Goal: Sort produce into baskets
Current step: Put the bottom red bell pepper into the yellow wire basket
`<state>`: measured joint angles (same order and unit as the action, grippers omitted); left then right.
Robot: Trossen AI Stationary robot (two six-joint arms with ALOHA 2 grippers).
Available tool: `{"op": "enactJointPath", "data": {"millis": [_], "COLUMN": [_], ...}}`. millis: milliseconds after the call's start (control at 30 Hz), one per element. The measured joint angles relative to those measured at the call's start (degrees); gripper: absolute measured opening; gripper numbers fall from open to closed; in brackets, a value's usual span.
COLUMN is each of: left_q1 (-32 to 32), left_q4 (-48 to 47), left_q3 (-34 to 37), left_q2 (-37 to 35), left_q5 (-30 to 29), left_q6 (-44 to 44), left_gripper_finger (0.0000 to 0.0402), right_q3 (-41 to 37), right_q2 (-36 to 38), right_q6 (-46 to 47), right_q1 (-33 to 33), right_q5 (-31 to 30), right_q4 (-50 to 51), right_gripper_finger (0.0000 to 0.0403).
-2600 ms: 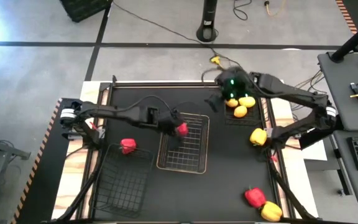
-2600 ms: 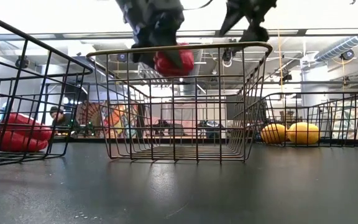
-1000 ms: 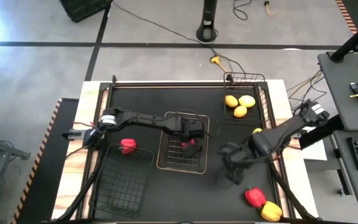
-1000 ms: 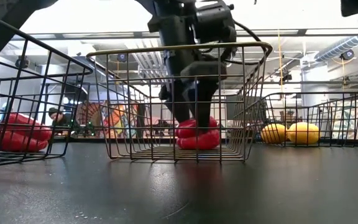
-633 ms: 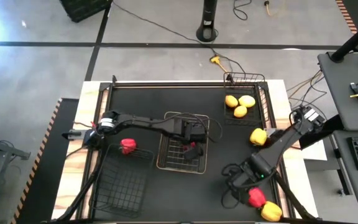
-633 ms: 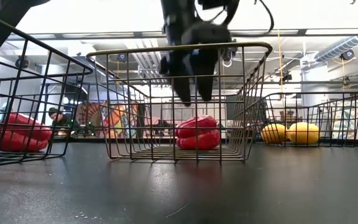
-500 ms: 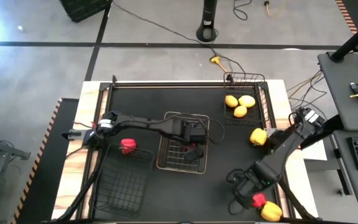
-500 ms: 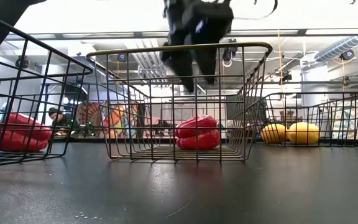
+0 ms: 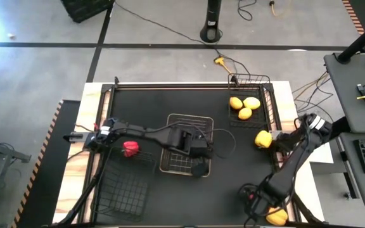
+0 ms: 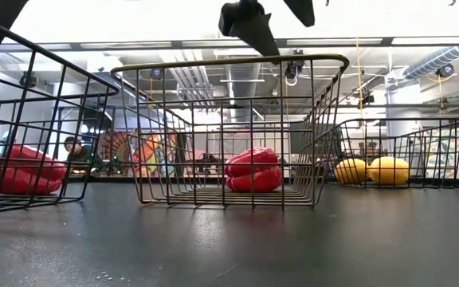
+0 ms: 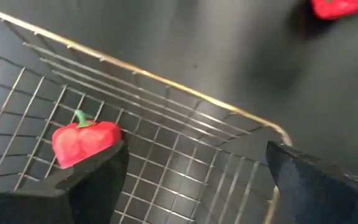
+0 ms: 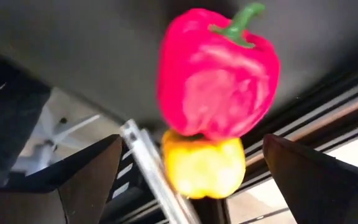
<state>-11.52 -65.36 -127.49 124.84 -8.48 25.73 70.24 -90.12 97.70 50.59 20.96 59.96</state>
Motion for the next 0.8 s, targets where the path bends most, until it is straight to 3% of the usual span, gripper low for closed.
{"op": "enactJointPath", "data": {"millis": [400,800], "left_q1": [-3.20,-5.24], "left_q4": [0.99,0.39], "left_q3": [2.01,2.06], "left_q2": [0.12,0.15], "left_q5": [0.01,-1.15], "left_q6": [3.19,5.90], "left_gripper_finger": [0.0361,0.0361], "right_q3": [-5.22,-12.52], "right_q2": [-3.97,-5.41], "right_q6": [0.55,9.80], "right_q1": [-0.49,-1.05], "right_q5": [-1.98,-1.47], "right_q4": [-3.51,-13.28], "right_gripper_finger": [0.0384,0.0383]}}
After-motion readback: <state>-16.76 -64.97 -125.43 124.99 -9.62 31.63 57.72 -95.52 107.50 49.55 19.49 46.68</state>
